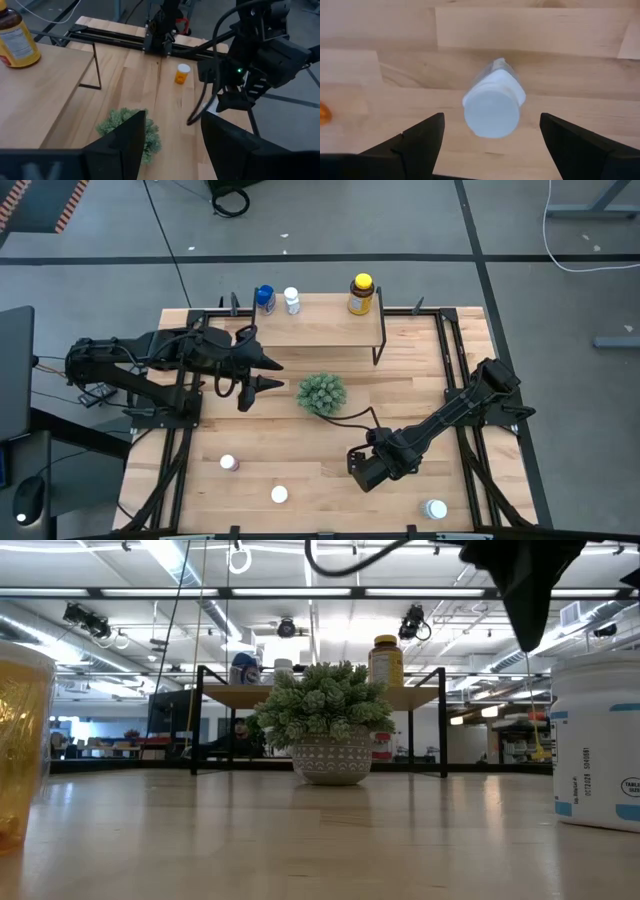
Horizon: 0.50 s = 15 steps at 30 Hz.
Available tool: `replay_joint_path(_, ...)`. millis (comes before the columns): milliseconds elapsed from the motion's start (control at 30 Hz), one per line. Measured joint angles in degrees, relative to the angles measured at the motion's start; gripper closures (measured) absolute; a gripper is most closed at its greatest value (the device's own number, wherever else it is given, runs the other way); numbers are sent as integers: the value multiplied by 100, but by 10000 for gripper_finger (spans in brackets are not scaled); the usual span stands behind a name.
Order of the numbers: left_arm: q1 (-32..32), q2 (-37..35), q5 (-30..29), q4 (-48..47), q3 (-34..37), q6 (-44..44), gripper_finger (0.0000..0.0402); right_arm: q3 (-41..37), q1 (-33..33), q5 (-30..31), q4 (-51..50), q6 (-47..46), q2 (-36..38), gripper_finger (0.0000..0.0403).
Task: Pick and place medicine bottles onto shelf by color
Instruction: Put the right white medicine bottle on the shelf
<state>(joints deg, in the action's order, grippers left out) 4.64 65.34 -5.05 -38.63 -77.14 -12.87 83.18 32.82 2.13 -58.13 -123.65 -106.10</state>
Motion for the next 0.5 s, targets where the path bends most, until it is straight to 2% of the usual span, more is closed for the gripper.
replay_joint_path(500,77,-68,10,-73,0,-152,208,0,-97,-240,210,25,-357,67)
